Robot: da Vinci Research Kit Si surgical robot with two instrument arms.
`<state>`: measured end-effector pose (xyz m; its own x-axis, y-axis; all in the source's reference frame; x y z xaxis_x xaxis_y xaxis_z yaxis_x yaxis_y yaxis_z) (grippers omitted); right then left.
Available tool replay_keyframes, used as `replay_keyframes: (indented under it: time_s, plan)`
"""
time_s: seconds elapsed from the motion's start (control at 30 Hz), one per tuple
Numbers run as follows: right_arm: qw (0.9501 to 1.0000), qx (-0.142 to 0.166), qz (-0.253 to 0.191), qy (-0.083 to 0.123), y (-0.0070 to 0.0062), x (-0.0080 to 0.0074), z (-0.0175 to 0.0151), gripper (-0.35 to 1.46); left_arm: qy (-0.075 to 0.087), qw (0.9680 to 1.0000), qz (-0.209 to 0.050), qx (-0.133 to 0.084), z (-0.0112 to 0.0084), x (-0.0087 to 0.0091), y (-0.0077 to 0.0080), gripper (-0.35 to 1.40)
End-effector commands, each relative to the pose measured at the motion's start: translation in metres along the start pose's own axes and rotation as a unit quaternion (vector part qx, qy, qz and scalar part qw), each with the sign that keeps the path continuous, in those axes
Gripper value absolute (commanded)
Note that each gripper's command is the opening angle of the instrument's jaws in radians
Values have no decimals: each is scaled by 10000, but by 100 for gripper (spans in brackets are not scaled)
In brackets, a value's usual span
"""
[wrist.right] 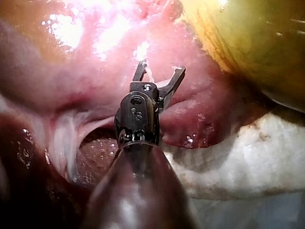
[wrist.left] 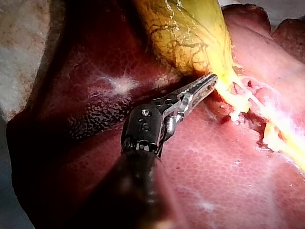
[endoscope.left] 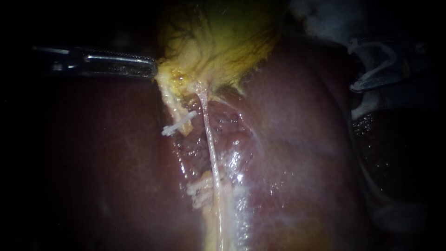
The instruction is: Clipping first clip right tube
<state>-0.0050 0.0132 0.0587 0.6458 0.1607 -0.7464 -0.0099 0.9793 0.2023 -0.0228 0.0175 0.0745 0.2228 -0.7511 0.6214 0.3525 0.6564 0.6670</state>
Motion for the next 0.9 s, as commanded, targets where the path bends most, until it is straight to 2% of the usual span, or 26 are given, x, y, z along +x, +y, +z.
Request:
replay_keyframes:
  time_s: [0.03, 0.23, 0.3, 0.43, 0.63, 0.73, 0.9]
  plan:
    - [10000, 64, 28, 33, -1, 0, 2, 55, 2, 10000, 1, -3, 0, 0, 0, -35]
    - [9992, 267, 207, 216, -10, 5, 15, 54, 1, 10000, 0, -5, 0, 0, -1, -35]
    - [9982, 304, 306, 425, -16, 8, 23, 54, 1, 10000, 0, -7, 0, 0, -2, -35]
    - [9951, 495, 547, 659, -28, 12, 42, 54, 0, 10000, -1, -9, 0, -1, -2, -35]
    - [9866, 862, 949, 1014, -48, 18, 70, 54, 0, 10000, -2, -10, 0, -1, -3, -35]
    - [9804, 1068, 1150, 1194, -56, 19, 84, 54, 0, 10000, -2, -11, 0, -1, -3, -35]
    - [9717, 1355, 1405, 1328, -72, 18, 108, 54, 0, 10000, -2, -11, 0, -1, -4, -35]
